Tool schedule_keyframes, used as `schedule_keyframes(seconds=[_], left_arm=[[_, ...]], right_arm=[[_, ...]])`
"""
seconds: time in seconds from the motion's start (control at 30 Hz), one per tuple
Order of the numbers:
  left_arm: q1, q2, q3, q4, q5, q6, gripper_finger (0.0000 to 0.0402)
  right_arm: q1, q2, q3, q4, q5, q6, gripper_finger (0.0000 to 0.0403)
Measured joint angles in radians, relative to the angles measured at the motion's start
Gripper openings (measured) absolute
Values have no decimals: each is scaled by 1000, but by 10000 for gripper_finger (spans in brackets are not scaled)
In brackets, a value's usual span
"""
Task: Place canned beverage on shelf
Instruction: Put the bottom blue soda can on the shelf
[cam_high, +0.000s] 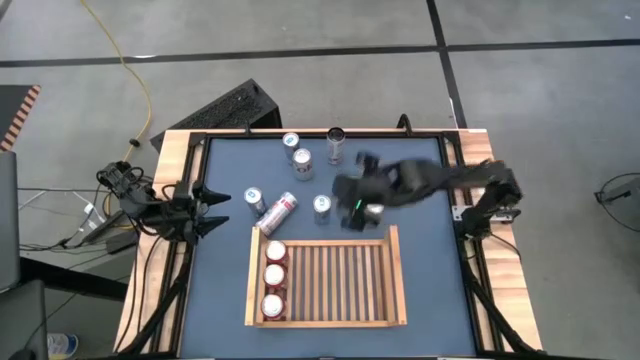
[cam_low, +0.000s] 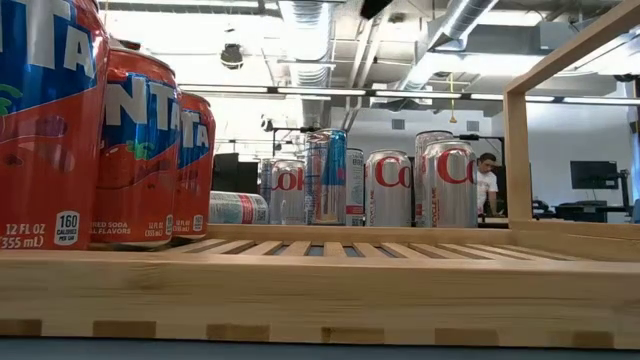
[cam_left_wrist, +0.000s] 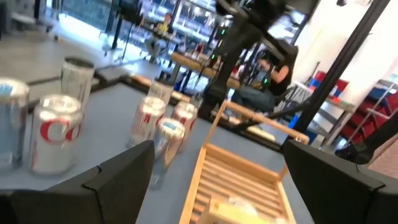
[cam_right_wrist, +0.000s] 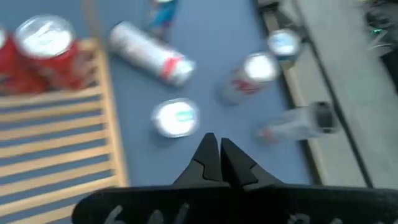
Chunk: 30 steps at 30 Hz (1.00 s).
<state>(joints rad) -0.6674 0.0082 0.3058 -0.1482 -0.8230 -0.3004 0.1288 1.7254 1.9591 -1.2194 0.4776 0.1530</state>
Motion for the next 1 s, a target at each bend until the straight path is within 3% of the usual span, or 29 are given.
schedule_keyframes(seconds=[0.13,0.27,0.43,0.57,0.77,1.0], left_arm=[[0,0,52,30,0,71,348],[0,0,139,27,11,152,348],[0,0,220,22,32,265,348],[0,10,250,-14,35,271,348],[0,48,247,-14,-25,276,348],[0,104,247,-2,-93,283,348]], right_arm=[[-87,-88,-15,-6,-1,-75,0],[-149,-212,-192,74,-59,-82,0],[-187,-410,-562,386,-163,-63,0],[-198,-471,-726,651,-226,-41,0],[-168,-395,-730,694,-205,-158,17],[-160,-291,-651,480,-148,-177,130]])
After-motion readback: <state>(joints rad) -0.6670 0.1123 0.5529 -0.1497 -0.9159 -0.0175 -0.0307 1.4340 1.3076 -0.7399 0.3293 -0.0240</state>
